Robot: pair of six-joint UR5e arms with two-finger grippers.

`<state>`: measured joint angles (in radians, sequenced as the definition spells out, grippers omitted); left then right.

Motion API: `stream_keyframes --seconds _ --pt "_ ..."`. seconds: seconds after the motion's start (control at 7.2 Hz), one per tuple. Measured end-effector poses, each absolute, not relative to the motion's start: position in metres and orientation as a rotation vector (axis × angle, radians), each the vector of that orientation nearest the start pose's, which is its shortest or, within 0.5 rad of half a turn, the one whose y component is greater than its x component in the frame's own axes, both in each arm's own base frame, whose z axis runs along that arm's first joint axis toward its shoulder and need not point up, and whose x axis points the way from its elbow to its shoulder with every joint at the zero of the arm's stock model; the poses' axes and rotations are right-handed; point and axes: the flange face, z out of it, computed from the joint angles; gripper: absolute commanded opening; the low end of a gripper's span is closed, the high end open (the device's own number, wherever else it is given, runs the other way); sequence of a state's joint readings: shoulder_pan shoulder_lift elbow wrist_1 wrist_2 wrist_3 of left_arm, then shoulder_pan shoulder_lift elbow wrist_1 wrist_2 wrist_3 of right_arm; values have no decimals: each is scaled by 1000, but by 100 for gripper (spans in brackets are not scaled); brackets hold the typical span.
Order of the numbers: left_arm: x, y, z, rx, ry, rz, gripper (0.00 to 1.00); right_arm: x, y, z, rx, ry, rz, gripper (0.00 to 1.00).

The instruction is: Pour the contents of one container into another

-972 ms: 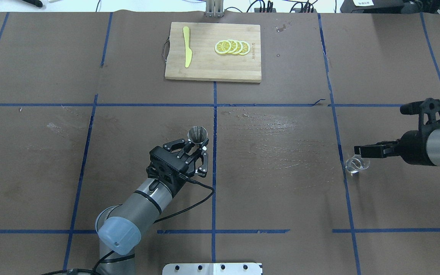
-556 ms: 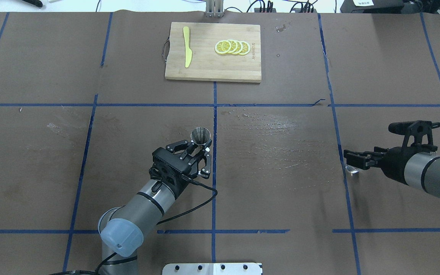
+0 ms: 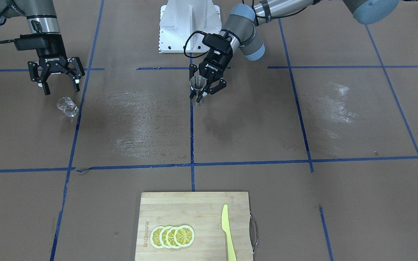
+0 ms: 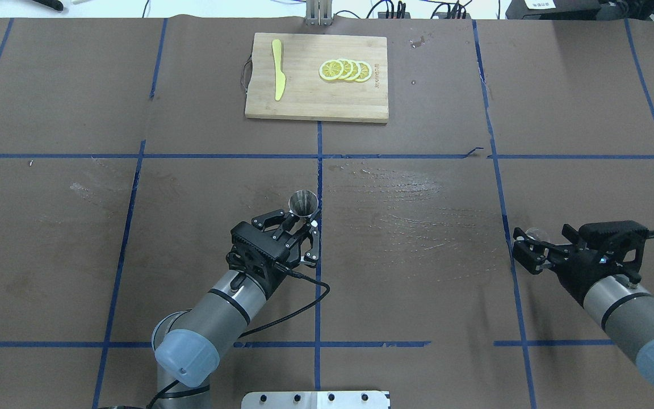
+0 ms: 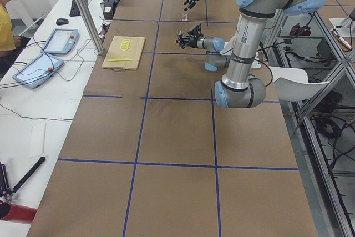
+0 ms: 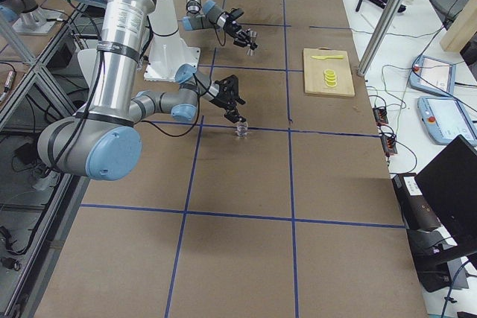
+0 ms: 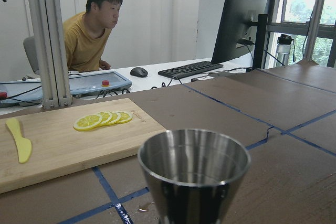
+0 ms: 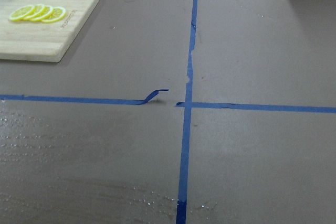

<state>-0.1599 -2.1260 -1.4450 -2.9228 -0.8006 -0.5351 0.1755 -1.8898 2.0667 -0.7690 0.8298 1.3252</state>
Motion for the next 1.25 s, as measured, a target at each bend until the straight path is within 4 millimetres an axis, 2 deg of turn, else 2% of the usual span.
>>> stream_keyframes --seconds 0.14,0.42,0.83,1.25 --pt "590 -299 247 1364 1050 -42 0 -339 -249 465 936 -743 336 99" --pt "590 -298 246 1364 1051 -43 0 -353 -239 492 1046 -699 397 99" --pt "590 -298 245 1364 1053 -44 0 -386 -242 530 1154 -645 457 99" --pt "591 -297 245 1364 1055 -44 0 -394 -242 547 1186 -613 453 99"
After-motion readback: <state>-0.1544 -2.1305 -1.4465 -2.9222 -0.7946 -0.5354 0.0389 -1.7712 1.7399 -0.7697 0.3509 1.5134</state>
